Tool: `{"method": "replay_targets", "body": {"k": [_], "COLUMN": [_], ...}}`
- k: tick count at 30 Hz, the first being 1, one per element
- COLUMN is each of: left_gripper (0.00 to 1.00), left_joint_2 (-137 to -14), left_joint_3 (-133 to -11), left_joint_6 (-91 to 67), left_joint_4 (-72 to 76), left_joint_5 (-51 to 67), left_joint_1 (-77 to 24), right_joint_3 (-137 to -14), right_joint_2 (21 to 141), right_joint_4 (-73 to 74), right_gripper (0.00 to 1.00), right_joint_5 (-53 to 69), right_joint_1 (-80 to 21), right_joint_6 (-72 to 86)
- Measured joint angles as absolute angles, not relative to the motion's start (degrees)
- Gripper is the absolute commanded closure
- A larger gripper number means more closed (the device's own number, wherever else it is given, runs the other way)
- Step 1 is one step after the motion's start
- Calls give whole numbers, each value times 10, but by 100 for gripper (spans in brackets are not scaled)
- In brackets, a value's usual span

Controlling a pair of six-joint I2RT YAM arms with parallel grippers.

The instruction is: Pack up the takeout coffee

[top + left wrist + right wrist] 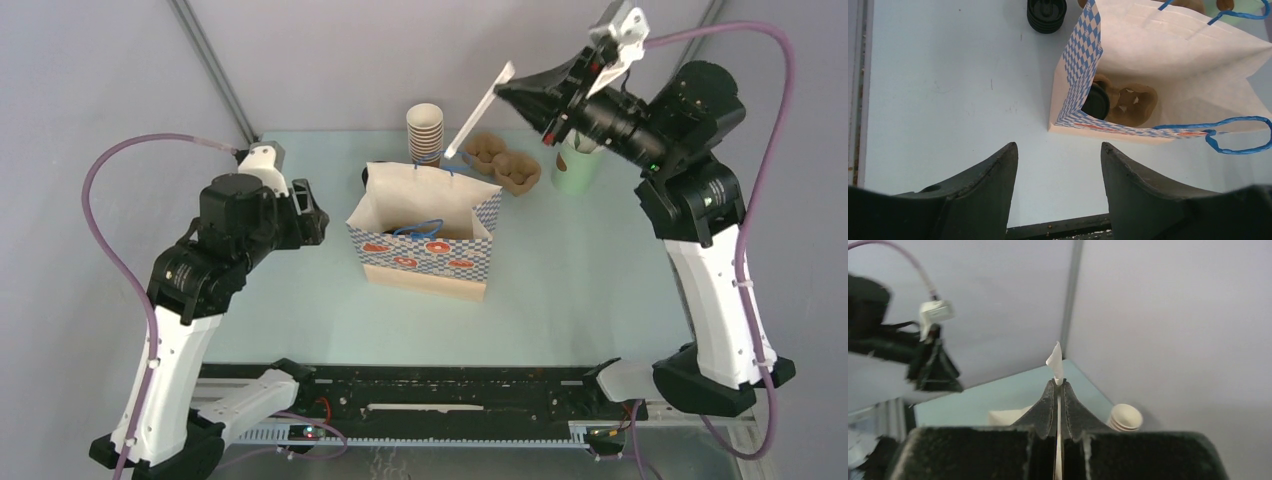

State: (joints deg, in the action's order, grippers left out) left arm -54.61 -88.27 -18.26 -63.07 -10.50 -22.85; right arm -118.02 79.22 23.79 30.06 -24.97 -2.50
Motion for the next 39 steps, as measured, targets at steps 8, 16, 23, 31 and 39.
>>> {"method": "replay_targets", "body": {"k": [8, 16, 23, 31, 39], "left_gripper": [33, 33, 33, 33, 29], "left_joint_2": [-523, -499, -483, -487, -549], "left_joint_3": [-857, -857, -857, -861, -972], "left_joint_6": [-194, -195, -195, -191, -194], "left_joint_4": [-616, -616, -620, -633, -640], "left_joint_5": [-88, -90, -98, -104, -103], "left_joint_1": [-229, -228, -229, -228, -228], "right_joint_3": [-1235, -1259, -1219, -1267, -1342], "right_joint_2": [860, 1021, 1042, 1095, 1025], "right_joint_4": [401, 527, 552, 557, 546], "right_gripper": [100, 100, 26, 0, 0], "right_joint_5": [185, 5, -113, -156, -275], "right_joint_1": [-437, -508, -531, -536, -539], "right_joint_6": [-188, -287, -339, -335, -229]}}
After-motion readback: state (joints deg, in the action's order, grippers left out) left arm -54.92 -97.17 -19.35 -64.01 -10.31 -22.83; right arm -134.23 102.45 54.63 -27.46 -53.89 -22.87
